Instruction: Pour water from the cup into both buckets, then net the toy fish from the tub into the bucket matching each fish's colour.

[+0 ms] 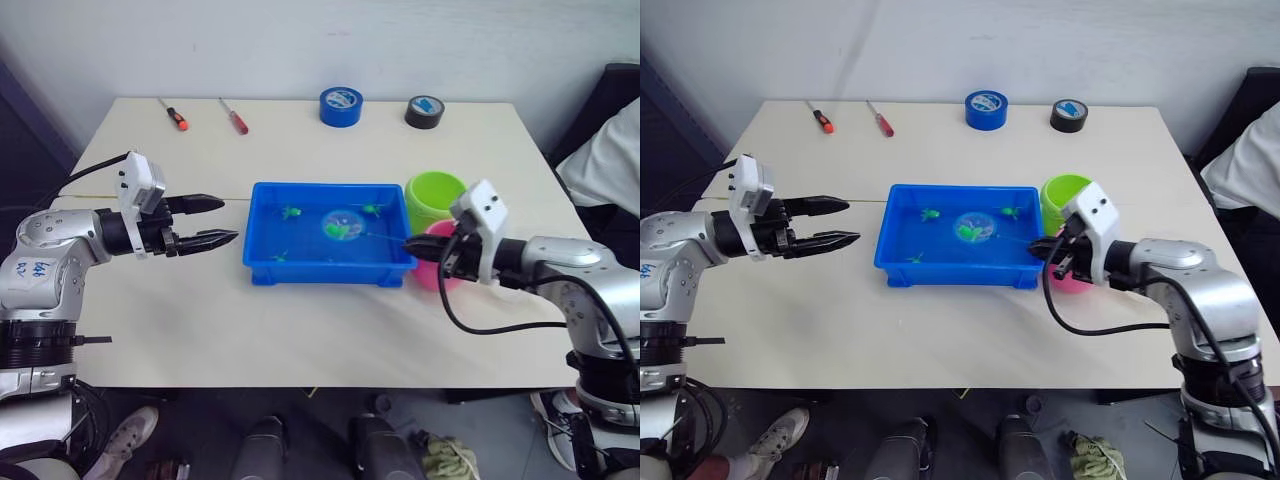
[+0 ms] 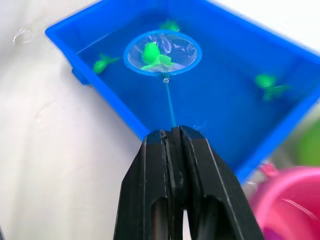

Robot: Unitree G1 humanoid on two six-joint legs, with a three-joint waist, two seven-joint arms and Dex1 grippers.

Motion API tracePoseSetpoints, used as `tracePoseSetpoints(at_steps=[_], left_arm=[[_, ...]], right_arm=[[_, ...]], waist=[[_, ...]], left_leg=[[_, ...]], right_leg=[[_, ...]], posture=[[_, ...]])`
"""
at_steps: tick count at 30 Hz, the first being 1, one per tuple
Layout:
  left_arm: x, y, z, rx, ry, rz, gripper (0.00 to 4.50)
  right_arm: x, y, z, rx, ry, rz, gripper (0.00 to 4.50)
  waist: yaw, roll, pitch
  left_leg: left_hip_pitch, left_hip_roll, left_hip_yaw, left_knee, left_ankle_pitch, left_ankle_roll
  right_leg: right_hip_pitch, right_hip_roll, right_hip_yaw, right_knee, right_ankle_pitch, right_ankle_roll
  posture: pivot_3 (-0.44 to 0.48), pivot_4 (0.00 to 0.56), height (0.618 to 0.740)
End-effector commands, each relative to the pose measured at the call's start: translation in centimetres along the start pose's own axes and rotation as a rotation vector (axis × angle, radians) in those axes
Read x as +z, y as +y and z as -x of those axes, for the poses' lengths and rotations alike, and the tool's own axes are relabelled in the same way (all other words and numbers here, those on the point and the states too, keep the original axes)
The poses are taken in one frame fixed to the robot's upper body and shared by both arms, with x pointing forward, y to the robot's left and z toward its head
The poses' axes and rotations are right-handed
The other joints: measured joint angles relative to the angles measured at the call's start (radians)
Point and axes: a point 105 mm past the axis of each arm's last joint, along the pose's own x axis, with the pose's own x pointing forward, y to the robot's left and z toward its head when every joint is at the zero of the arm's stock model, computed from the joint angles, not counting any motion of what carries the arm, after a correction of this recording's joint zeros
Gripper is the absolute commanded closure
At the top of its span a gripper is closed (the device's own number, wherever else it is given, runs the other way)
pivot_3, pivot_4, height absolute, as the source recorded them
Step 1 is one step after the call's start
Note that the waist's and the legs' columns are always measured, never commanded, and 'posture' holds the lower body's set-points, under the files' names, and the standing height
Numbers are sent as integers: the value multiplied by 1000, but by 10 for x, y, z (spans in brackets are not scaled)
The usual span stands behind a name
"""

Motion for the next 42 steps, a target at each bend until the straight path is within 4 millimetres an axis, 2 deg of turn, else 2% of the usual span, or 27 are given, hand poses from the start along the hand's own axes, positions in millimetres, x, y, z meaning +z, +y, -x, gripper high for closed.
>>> tracePoseSetpoints(at_steps=[1, 2, 6, 9, 15, 22, 31, 38, 42], left_arm=[[8, 3, -6, -20, -18, -43, 917], [8, 4, -7, -23, -19, -44, 917], [10, 7, -18, -45, -33, -57, 917], [14, 10, -21, -49, -40, -67, 917], [11, 11, -12, -30, -26, -68, 917], [10, 12, -6, -12, -18, -69, 917], [10, 14, -8, -13, -17, -67, 917], [11, 15, -13, -27, -19, -66, 917], [11, 15, -14, -31, -19, -66, 917]], right_arm=[[23, -20, 21, -127, -90, 36, 4500], [24, -24, 23, -147, -92, 33, 4500], [28, -64, 26, -337, -101, 17, 4500], [27, -86, 24, -427, -96, 15, 4500], [20, -106, 24, -493, -80, 22, 4500], [10, -110, 38, -512, -38, 64, 4500], [3, -110, 56, -553, 35, 169, 4500], [9, -97, 51, -528, 93, 439, 4500], [7, -97, 49, -545, 153, 577, 4500]], waist=[[-4, 0, 0], [-6, 0, 0], [-10, 0, 0], [-7, 0, 0], [-7, 0, 0], [-3, 0, 0], [-5, 0, 0], [-4, 0, 0], [-4, 0, 0]], left_leg=[[0, 0, 0, 0, 0, 0], [1, 0, 1, 0, 0, 0], [1, 2, 1, 0, 0, 0], [1, 0, 1, 1, 1, 0], [0, 0, 2, 1, 1, 0], [0, 0, 2, 1, 1, 0], [0, 0, 3, 1, 1, 0], [0, 0, 3, 2, 1, 0], [0, 0, 3, 2, 1, 0]], right_leg=[[0, 0, 0, 0, 0, 0], [0, 0, 1, 1, 0, 0], [-1, 0, 1, 2, 0, 0], [-1, 1, 1, 3, 0, 0], [-2, 1, 2, 3, 0, 0], [-2, 1, 2, 3, 0, 0], [-2, 2, 2, 4, 0, 0], [-2, 3, 2, 5, 0, 0], [-2, 3, 2, 5, 0, 0]], posture=[[0, 150, 734], [0, 150, 734], [0, 150, 734], [0, 150, 734], [0, 150, 734], [0, 150, 734], [0, 150, 734], [0, 150, 734], [0, 150, 734]])
